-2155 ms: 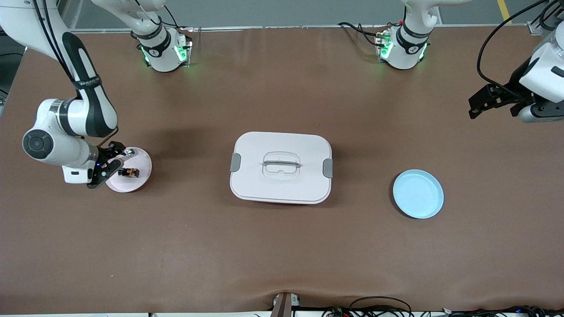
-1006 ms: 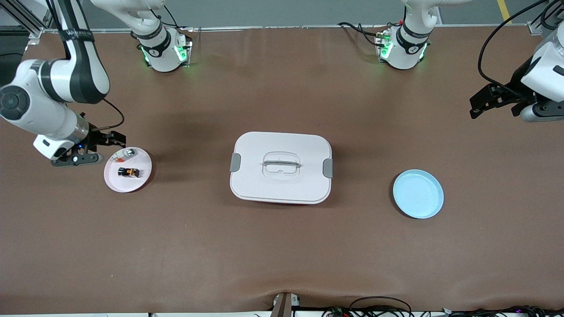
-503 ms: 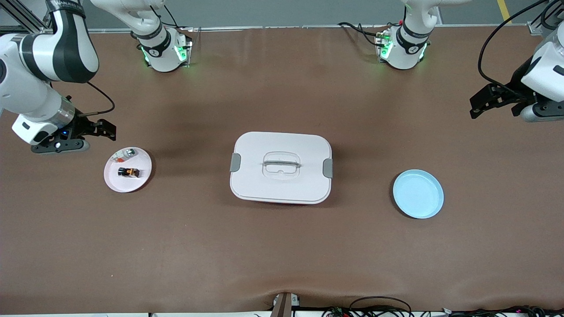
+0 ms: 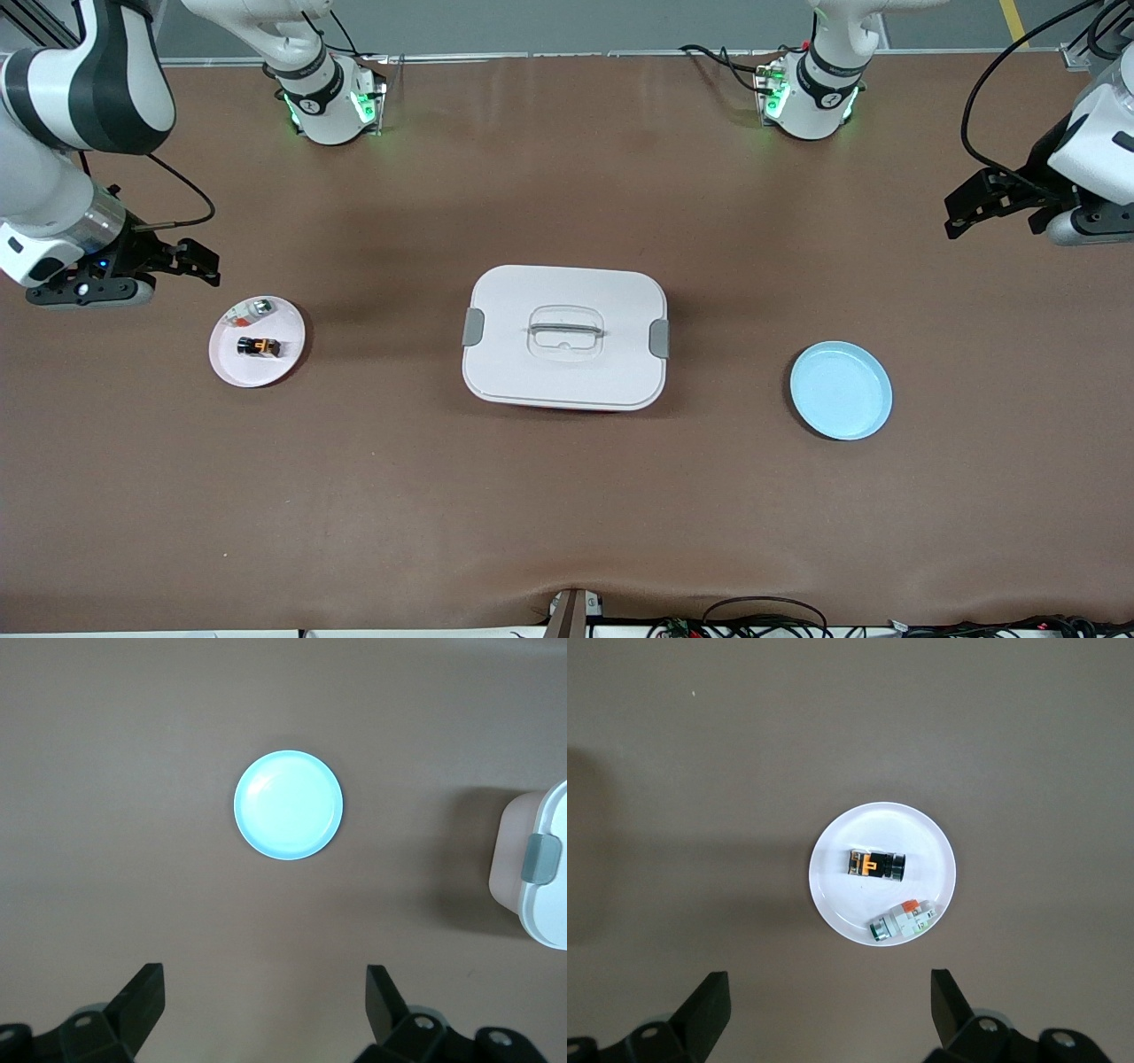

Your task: Transfer orange switch to right arm and place

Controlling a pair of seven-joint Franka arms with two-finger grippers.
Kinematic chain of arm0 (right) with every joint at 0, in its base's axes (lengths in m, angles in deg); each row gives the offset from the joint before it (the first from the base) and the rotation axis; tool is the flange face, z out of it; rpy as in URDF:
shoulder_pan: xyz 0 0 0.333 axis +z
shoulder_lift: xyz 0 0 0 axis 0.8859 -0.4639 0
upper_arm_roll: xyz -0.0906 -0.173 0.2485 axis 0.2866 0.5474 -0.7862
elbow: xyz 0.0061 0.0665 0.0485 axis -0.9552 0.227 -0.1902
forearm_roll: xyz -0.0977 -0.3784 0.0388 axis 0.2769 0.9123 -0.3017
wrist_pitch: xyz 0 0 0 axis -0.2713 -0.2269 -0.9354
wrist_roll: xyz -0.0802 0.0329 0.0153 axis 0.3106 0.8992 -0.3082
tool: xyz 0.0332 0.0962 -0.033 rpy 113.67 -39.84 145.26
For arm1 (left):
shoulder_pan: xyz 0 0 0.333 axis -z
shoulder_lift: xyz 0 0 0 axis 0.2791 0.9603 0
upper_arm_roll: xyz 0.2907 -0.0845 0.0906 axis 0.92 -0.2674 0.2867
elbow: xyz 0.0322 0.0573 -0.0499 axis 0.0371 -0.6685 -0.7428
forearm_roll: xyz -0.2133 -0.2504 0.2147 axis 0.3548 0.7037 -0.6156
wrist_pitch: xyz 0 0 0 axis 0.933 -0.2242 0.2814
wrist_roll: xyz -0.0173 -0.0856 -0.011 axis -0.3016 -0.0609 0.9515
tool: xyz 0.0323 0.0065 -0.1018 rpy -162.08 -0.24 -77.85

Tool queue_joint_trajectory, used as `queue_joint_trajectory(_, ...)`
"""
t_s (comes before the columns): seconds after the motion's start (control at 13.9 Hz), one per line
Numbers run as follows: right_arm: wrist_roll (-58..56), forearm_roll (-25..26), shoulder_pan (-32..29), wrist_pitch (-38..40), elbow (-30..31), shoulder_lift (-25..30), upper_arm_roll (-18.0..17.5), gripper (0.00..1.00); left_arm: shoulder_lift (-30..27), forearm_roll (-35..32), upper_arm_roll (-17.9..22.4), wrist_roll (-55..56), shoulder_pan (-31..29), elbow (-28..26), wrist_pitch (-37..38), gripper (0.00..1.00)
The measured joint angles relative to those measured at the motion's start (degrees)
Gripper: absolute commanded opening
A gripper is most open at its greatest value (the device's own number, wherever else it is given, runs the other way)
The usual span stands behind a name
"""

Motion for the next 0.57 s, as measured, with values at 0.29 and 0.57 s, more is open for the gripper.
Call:
queue_joint_trajectory(0.29,4.65,-0.01,2.03,3.71,-5.12,0.01,-0.10,1.00,0.00,0.00,0.01,0.00,0.00,0.00,0.00,1.00)
queue_joint_trajectory(0.57,4.83,-0.01,2.26,4.49,-10.21,0.03,-0.03,1.00,-0.01,0.00,0.01,0.00,0.00,0.03,0.00,1.00)
